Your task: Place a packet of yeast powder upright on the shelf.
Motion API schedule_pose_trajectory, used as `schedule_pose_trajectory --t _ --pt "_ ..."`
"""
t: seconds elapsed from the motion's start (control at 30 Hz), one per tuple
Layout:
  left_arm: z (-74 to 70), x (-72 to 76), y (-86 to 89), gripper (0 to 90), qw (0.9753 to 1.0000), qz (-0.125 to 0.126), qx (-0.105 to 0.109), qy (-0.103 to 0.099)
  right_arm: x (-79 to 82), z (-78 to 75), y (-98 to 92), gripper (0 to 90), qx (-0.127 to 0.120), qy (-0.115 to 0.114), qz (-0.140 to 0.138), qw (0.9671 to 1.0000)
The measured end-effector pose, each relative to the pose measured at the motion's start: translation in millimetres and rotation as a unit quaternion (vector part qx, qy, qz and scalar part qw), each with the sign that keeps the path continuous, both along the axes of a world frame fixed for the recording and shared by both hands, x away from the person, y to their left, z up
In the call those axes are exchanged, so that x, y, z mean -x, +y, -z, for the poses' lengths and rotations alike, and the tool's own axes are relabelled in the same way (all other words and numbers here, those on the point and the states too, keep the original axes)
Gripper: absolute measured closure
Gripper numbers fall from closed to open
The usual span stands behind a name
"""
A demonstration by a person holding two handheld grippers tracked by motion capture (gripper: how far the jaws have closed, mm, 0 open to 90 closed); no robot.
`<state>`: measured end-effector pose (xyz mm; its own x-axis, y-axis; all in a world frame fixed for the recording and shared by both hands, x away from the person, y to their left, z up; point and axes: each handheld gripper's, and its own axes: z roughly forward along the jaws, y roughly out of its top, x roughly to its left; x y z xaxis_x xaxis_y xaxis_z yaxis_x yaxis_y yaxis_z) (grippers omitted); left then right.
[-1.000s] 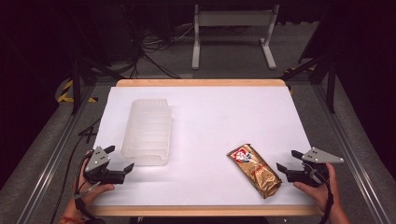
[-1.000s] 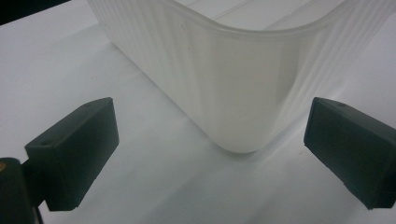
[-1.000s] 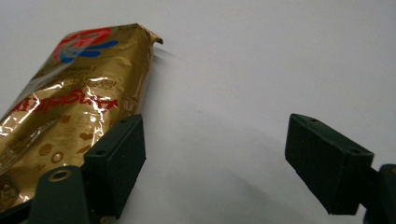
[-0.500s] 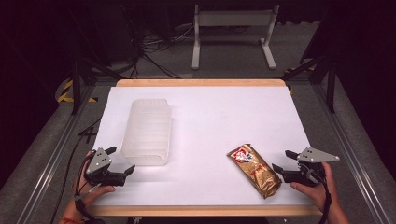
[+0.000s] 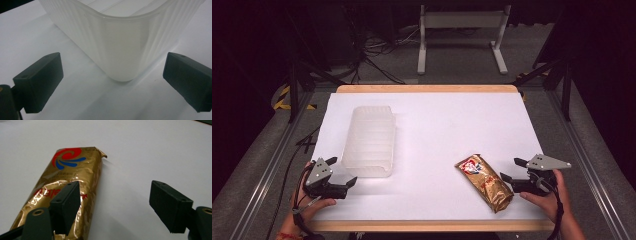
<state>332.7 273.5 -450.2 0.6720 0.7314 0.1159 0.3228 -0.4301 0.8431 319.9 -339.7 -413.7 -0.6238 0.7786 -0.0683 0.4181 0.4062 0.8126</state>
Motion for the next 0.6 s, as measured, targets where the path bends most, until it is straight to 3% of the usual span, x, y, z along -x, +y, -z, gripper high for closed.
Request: schedule_pose_trajectory --t 0.2,0.37,0.43,0.6 --pt "0.2 -0.5 0.5 3.8 1.0000 0.000 0.002 0.002 -16.6 -5.1 18.6 26.1 0.006 0.011 -0.029 0.9995" --pt "0.0 -0.1 -0.3 3.6 1.0000 0.003 0.005 0.002 -36.0 -7.7 32.8 24.9 0.010 0.052 -0.062 0.9967" --pt "-0.1 -0.2 -0.5 3.6 1.0000 0.003 0.005 0.002 -49.7 -8.0 41.1 23.4 0.009 0.078 -0.077 0.9939" --pt "0.2 -0.2 -0.4 3.7 1.0000 0.003 0.004 0.002 -67.1 -5.4 59.1 21.5 0.019 0.111 -0.093 0.9893"
